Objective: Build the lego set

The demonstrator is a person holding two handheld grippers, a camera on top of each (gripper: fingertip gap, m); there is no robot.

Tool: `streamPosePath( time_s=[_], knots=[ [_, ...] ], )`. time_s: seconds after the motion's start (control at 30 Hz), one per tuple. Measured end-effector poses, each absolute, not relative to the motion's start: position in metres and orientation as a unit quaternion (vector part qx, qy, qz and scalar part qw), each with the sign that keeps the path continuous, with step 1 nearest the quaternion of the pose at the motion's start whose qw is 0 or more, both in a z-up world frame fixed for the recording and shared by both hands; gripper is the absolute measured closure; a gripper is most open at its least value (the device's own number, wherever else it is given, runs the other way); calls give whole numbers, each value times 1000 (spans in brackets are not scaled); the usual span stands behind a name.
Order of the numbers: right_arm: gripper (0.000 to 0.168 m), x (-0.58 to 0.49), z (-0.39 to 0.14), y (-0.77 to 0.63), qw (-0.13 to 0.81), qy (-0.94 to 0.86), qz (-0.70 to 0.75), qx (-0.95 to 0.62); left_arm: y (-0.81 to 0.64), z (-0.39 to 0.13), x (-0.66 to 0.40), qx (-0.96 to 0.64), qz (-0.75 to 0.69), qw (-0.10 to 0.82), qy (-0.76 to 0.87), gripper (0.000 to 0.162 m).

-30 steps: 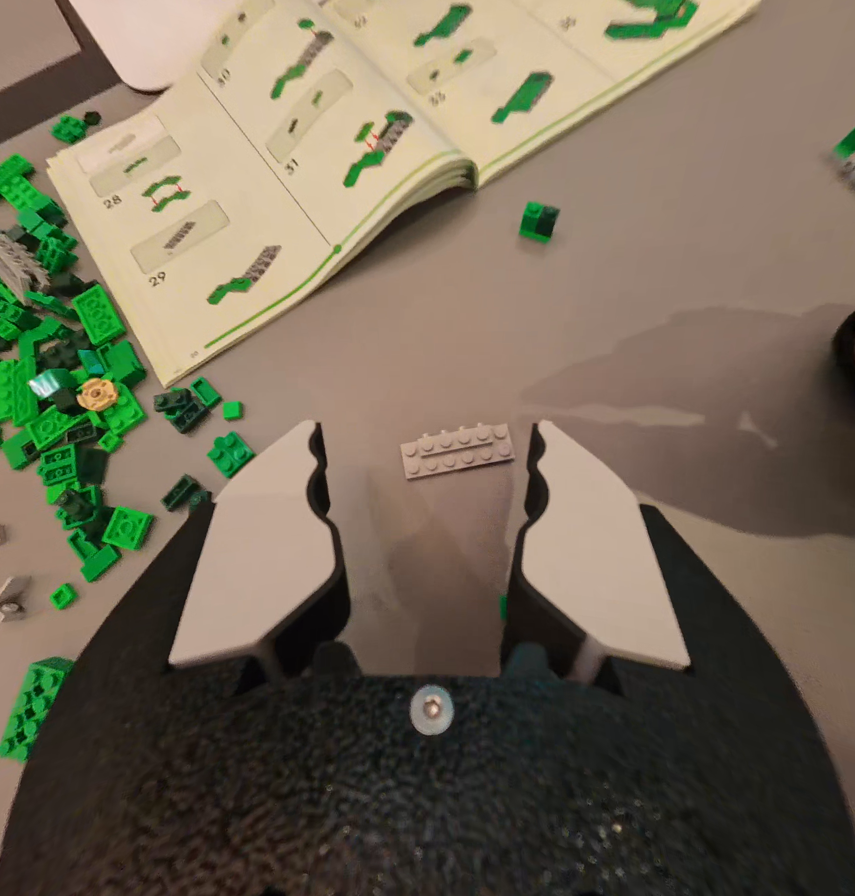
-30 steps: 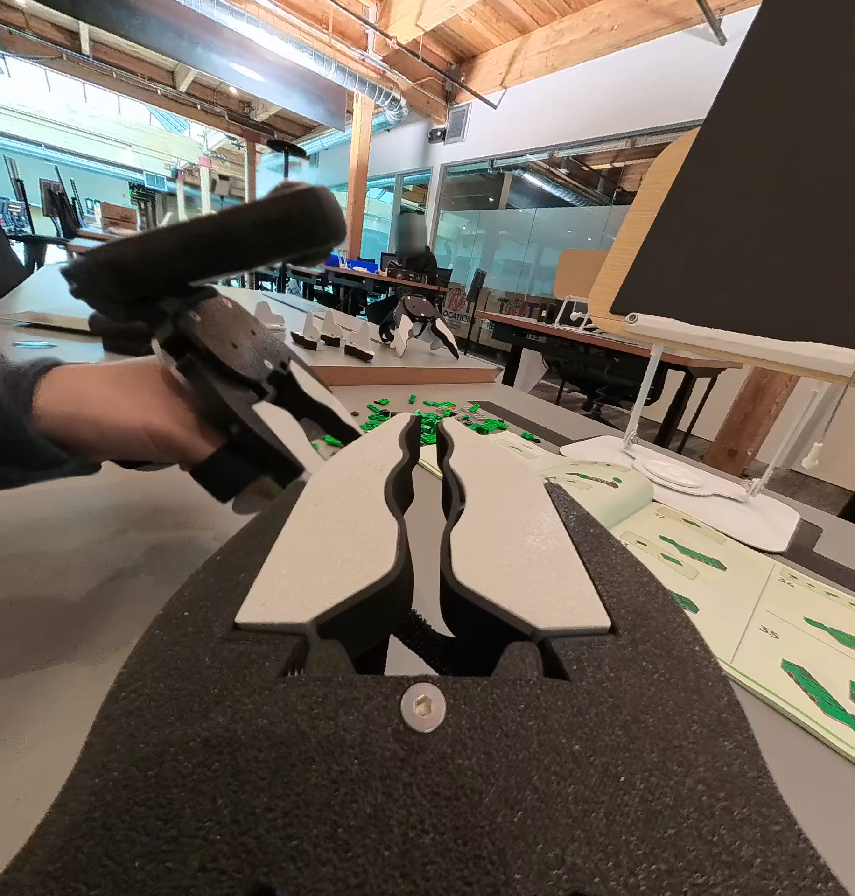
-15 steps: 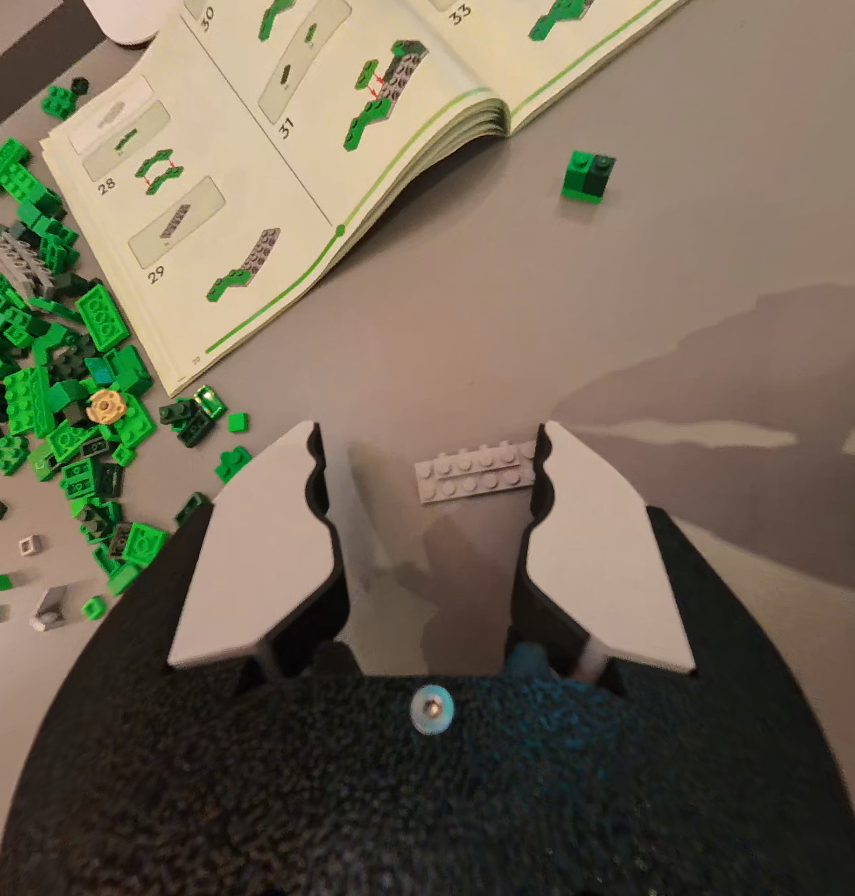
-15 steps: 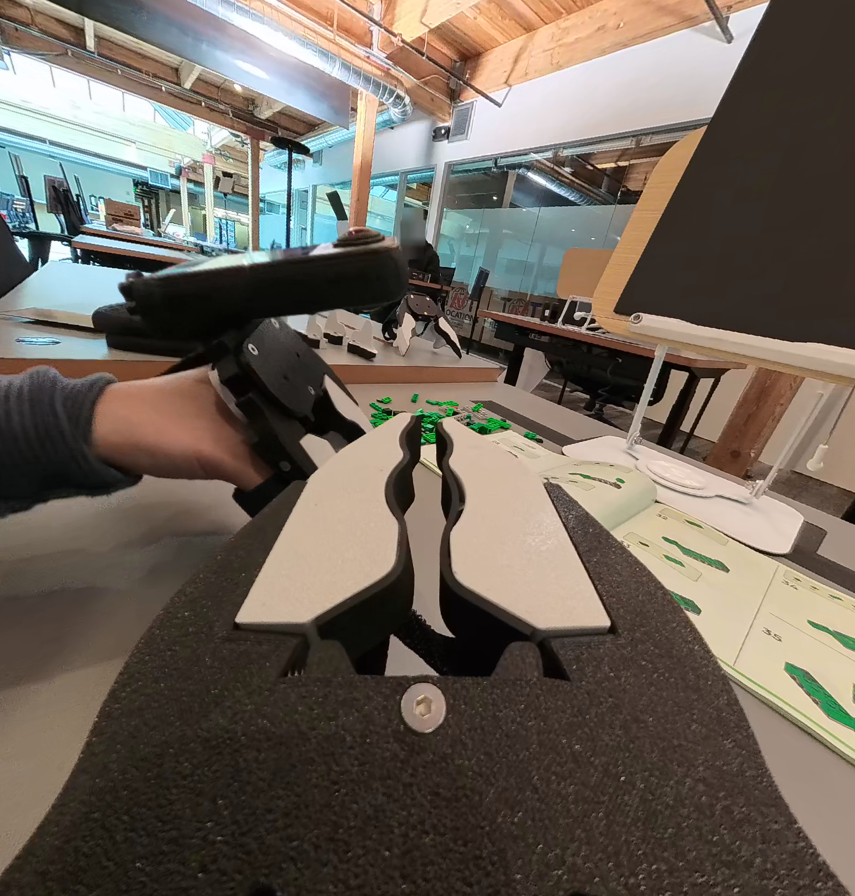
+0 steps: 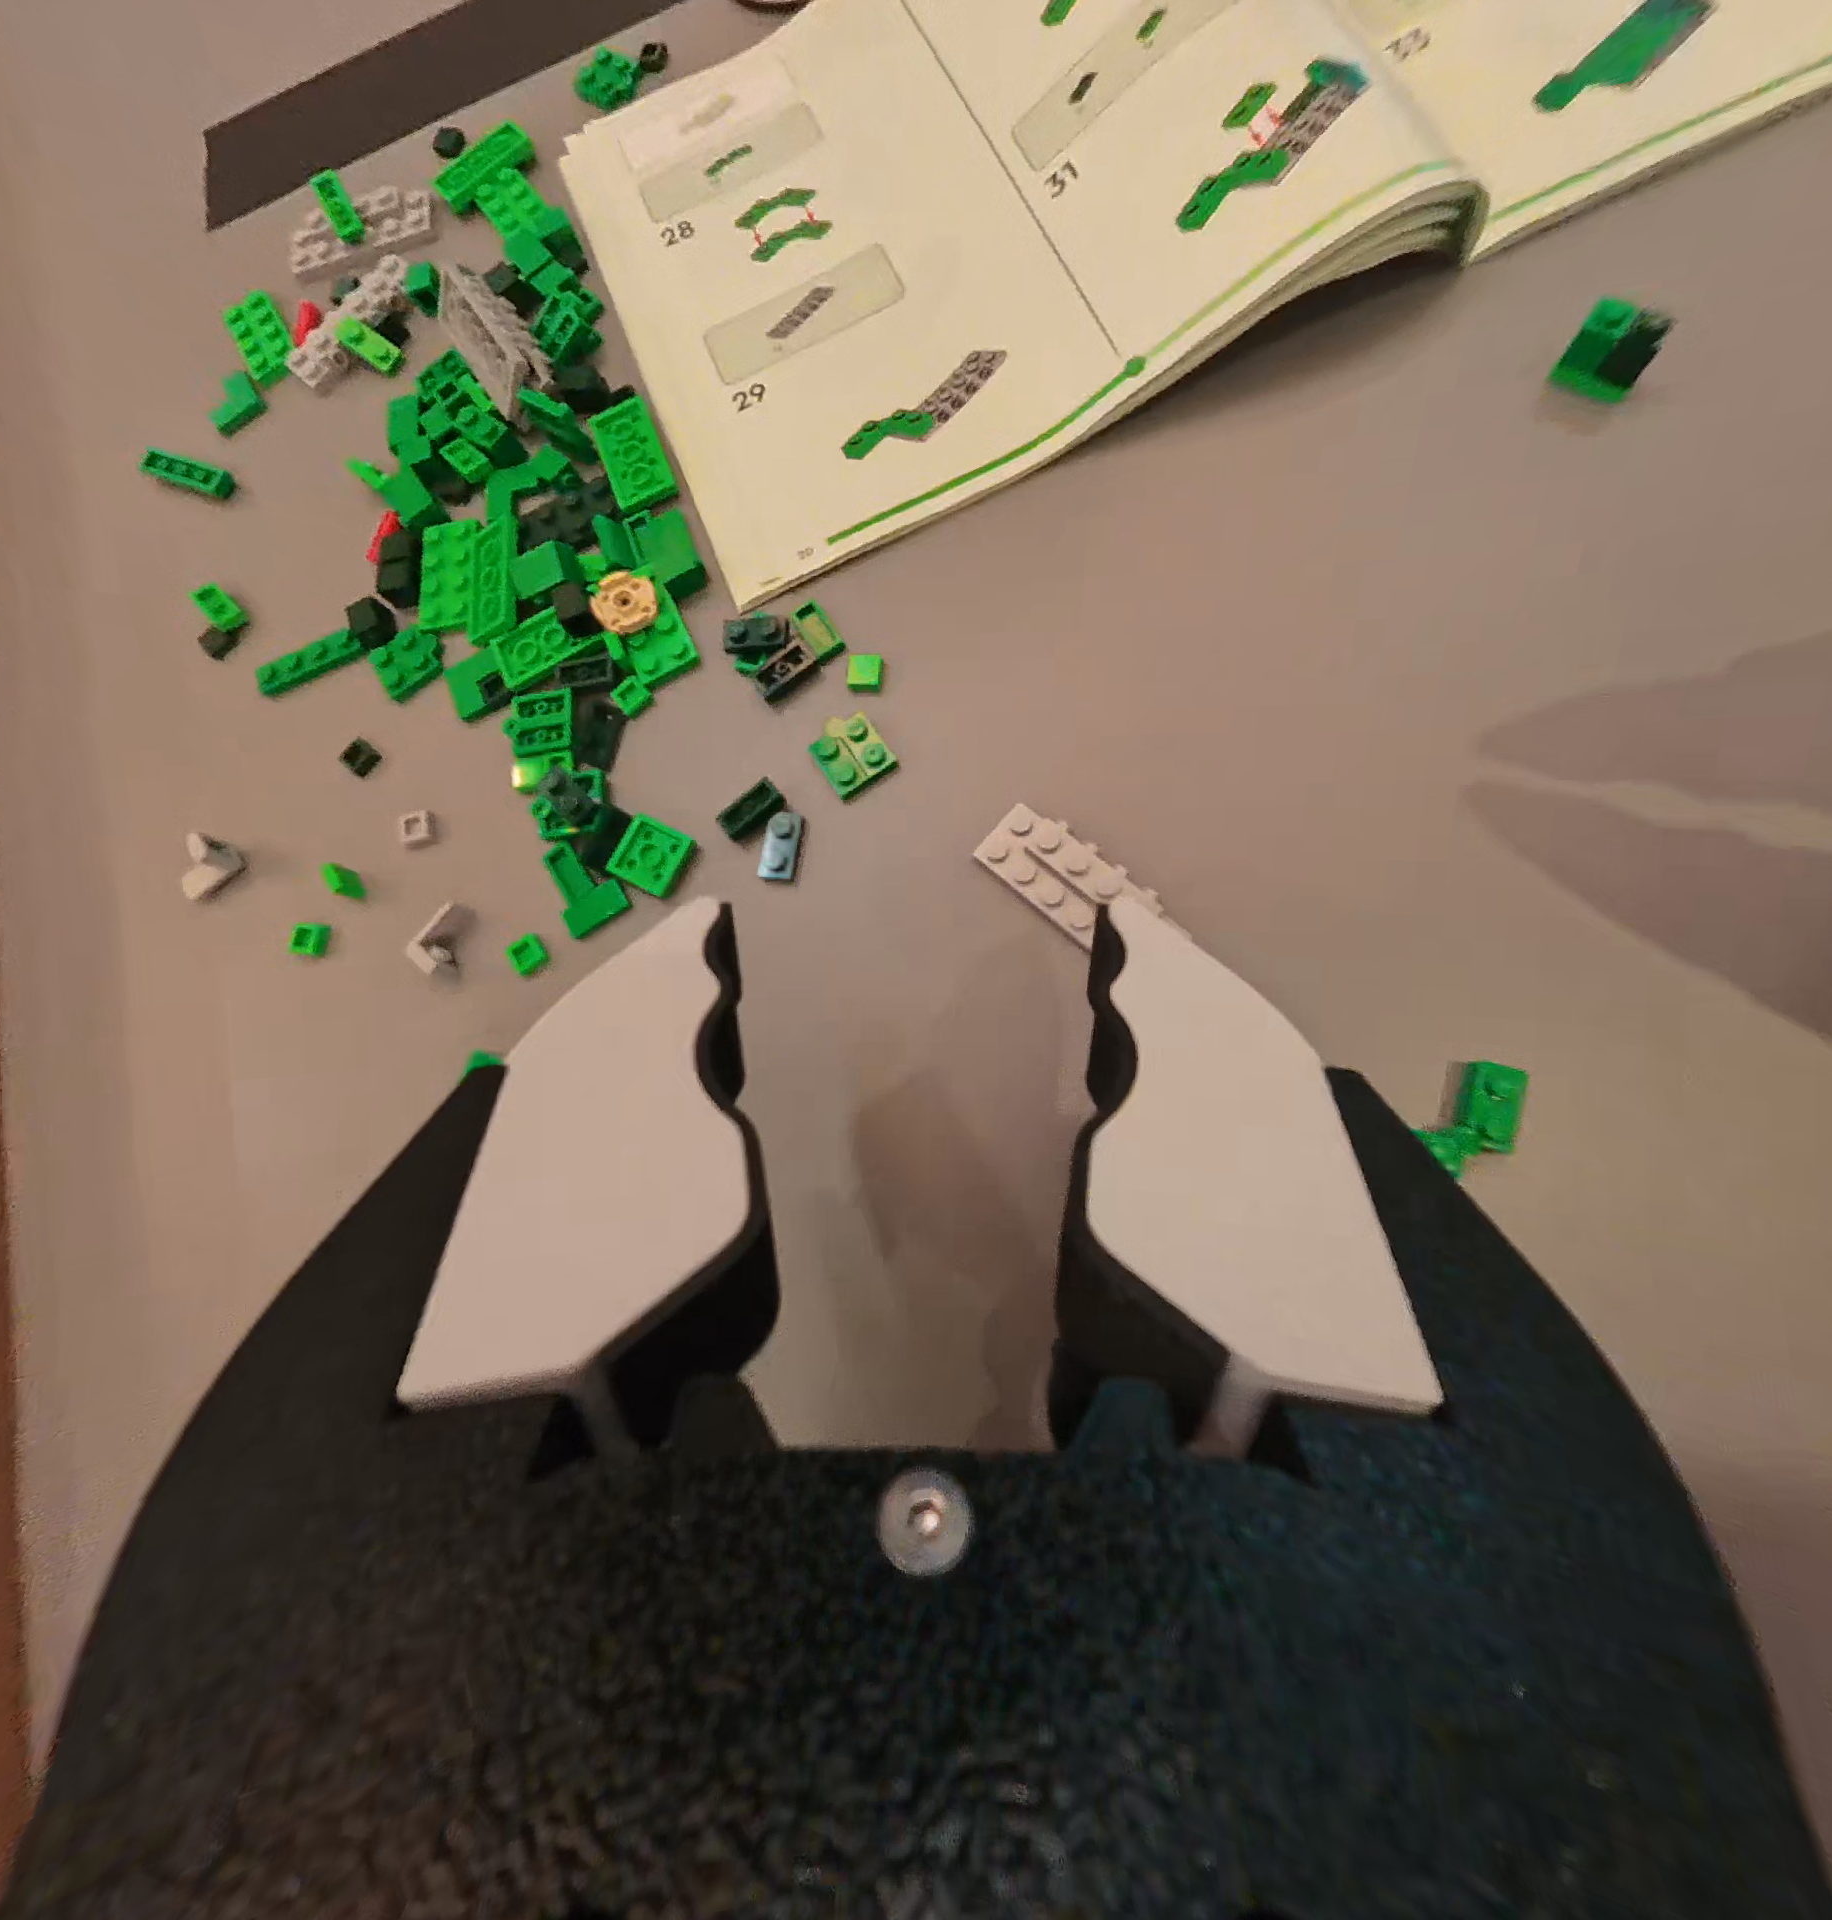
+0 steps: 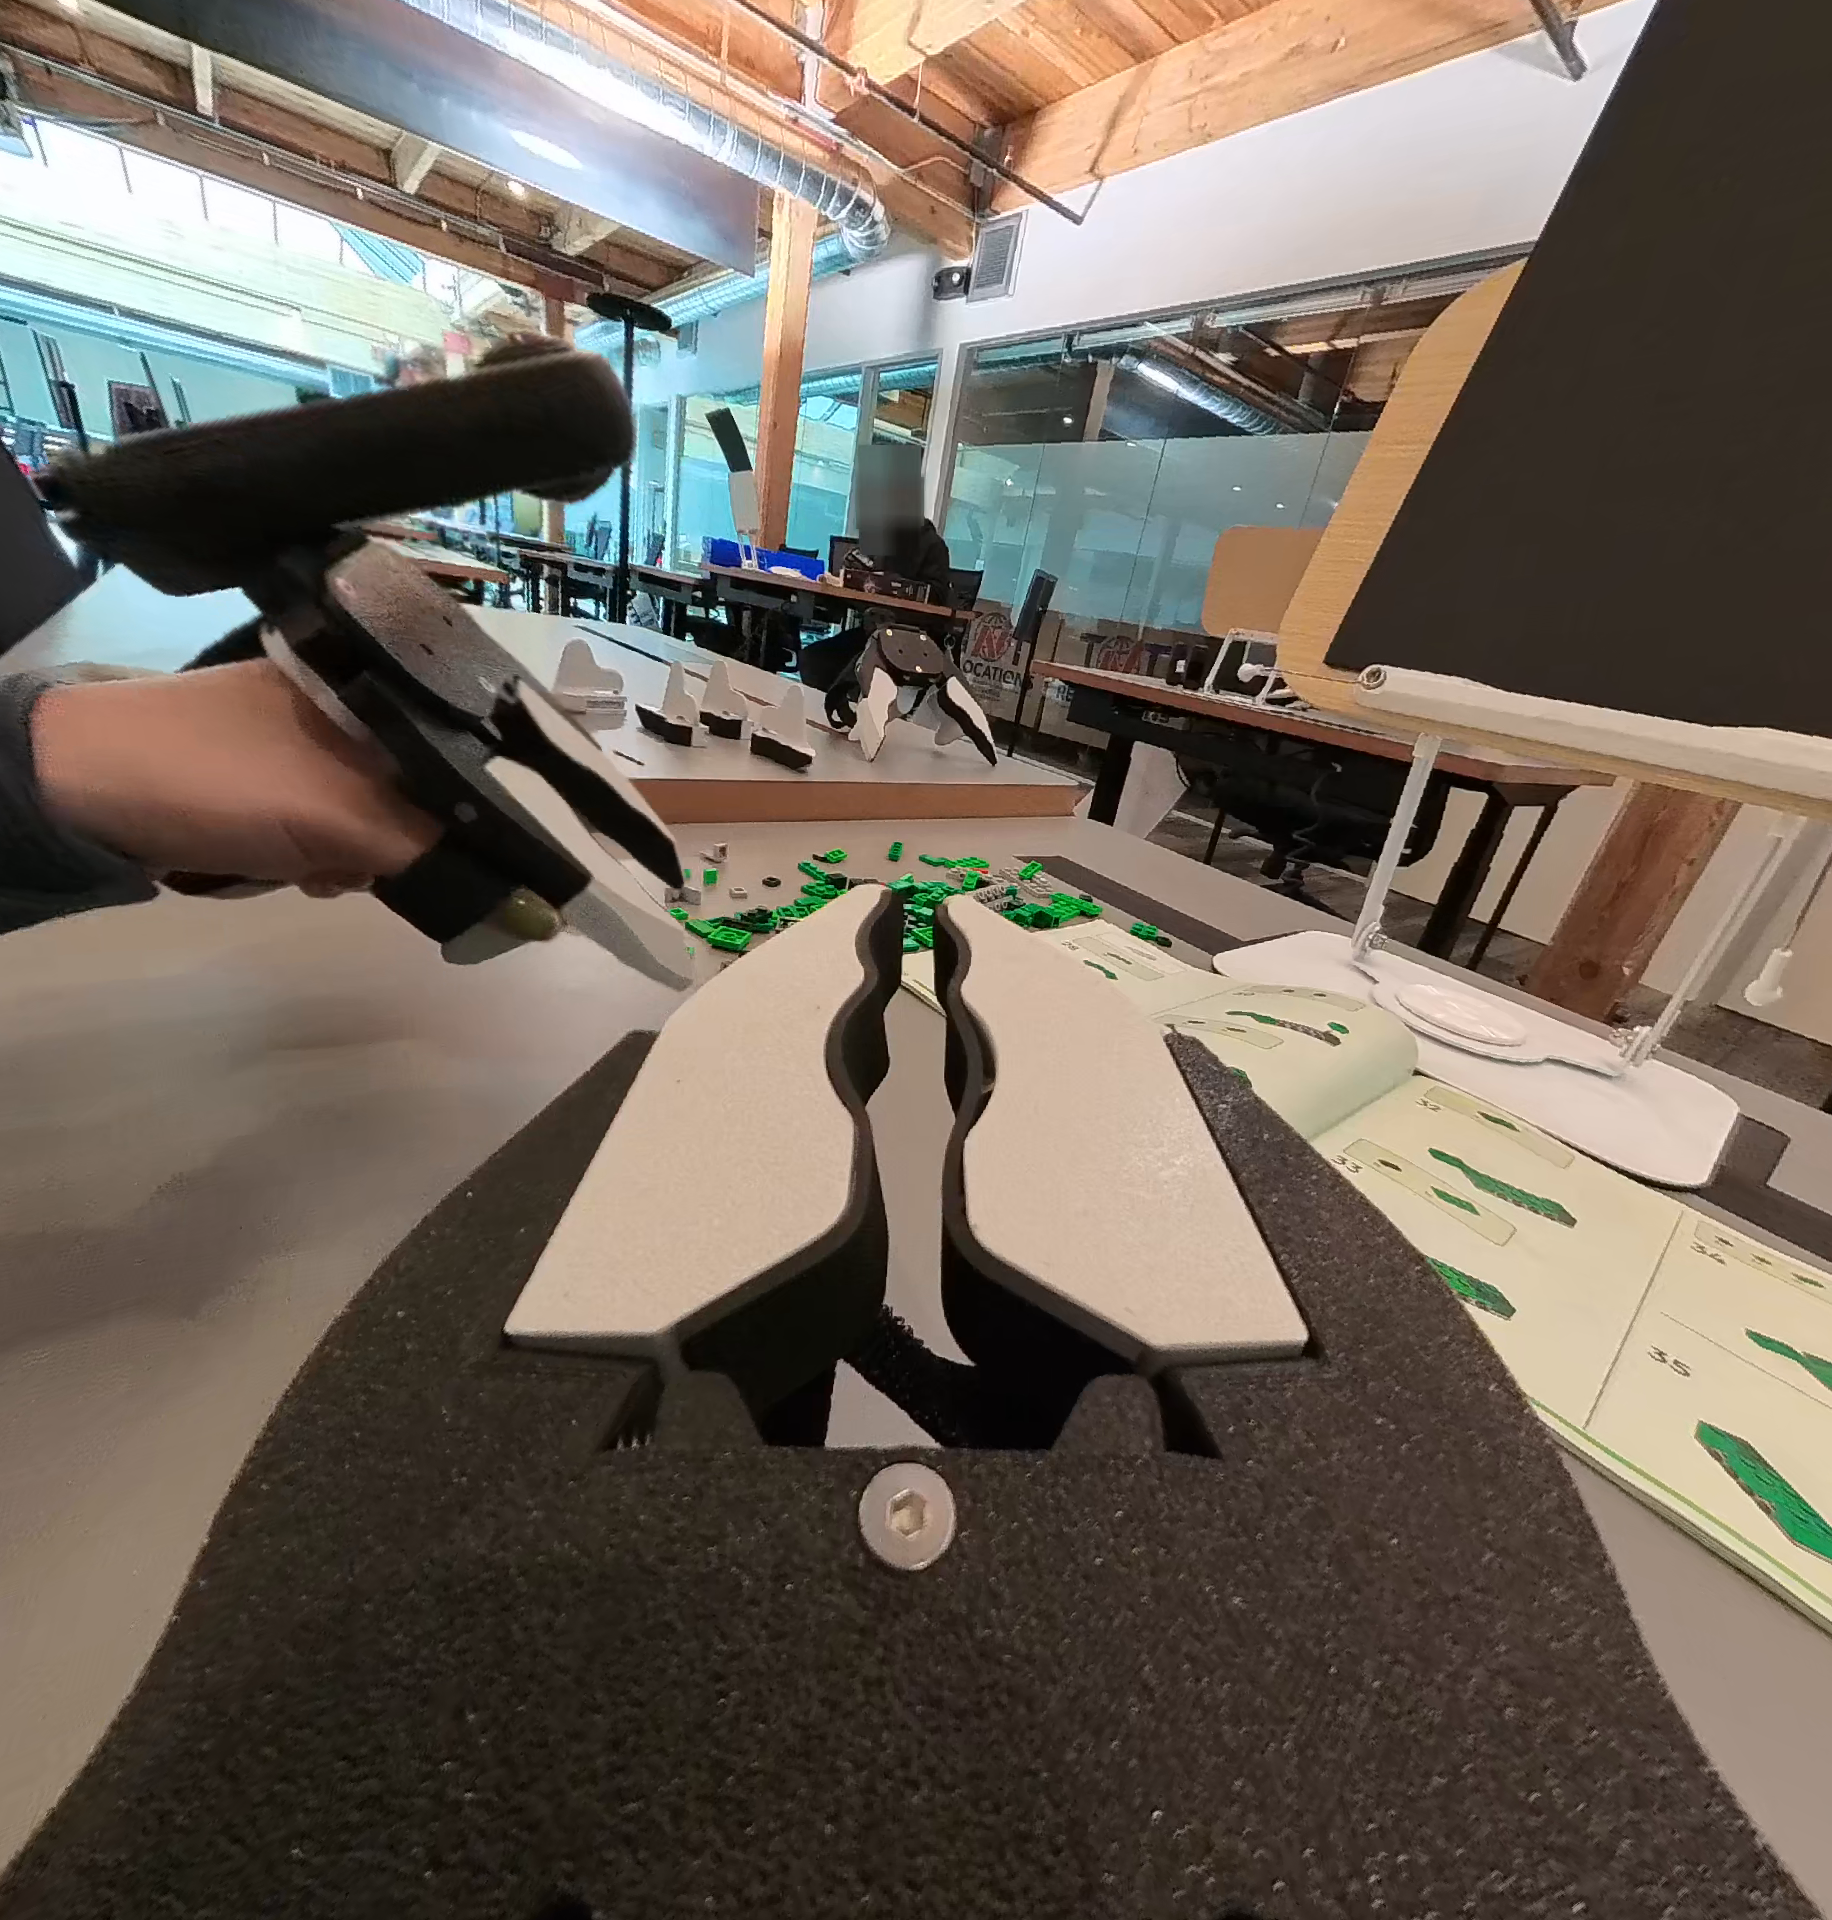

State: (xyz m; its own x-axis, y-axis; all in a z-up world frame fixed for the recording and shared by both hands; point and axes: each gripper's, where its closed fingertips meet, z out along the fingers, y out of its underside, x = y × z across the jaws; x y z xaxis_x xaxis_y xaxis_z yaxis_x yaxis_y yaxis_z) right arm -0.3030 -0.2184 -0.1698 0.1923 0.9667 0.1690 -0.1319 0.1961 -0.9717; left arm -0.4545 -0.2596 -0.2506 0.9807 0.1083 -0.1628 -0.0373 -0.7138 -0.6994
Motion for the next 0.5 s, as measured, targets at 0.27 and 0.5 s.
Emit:
streamPosePath(
  time_s=[0.27, 0.5],
  knots=[
    [164, -303, -170, -219, 622, -461, 441, -454, -249, -265, -433, -910, 88, 404, -21, 91],
    [164, -304, -170, -220, 621, -461, 442, -454, -255, -274, -420, -934, 35, 355, -8, 105]
  ],
)
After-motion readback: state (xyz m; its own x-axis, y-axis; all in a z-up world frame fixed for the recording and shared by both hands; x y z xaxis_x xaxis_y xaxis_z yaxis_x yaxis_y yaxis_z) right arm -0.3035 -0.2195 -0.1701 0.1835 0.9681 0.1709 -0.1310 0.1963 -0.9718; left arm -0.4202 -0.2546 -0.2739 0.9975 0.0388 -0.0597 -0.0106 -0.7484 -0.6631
